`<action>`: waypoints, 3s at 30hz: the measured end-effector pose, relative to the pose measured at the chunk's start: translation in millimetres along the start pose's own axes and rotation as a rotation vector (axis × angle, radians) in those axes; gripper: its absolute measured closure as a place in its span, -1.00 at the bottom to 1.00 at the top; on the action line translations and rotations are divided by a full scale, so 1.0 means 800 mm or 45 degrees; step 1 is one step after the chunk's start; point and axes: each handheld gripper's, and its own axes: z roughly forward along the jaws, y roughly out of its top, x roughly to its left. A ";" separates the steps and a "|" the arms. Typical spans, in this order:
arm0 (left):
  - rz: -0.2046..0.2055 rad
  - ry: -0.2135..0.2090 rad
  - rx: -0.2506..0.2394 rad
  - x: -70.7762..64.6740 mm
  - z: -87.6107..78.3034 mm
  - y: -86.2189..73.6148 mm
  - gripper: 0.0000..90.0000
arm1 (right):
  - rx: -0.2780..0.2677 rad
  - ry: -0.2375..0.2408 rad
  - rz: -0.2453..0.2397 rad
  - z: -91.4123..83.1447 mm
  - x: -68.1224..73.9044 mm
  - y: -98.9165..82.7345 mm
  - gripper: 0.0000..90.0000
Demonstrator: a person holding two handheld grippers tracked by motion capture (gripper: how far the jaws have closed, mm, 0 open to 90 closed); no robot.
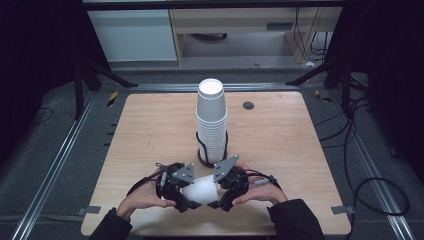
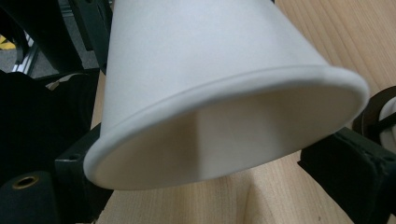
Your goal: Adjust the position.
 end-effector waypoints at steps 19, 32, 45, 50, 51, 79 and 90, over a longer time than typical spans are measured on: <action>-0.088 0.084 -0.190 0.022 -0.042 -0.019 -0.51 | -0.280 -0.103 0.153 -0.058 -0.017 -0.008 -0.92; -0.156 0.144 -0.540 0.022 -0.063 -0.018 -0.51 | -0.423 -0.115 0.234 -0.073 -0.021 -0.010 -0.92; -0.093 0.104 -0.533 0.007 -0.043 -0.002 -0.51 | -0.545 -0.038 0.252 -0.077 -0.017 -0.003 -0.91; -0.071 0.109 -0.526 0.004 -0.038 0.000 -0.51 | -0.538 -0.012 0.256 -0.072 -0.017 -0.001 -0.92; -0.061 0.113 -0.518 0.002 -0.037 0.001 -0.51 | -0.538 -0.008 0.256 -0.072 -0.016 -0.001 -0.92; 0.024 0.107 -0.448 -0.009 -0.022 0.009 -0.51 | -0.522 0.105 0.251 -0.055 -0.015 0.000 -0.84; 0.011 0.093 -0.460 -0.009 -0.025 0.009 -0.56 | -0.530 0.100 0.246 -0.058 -0.013 0.001 -0.81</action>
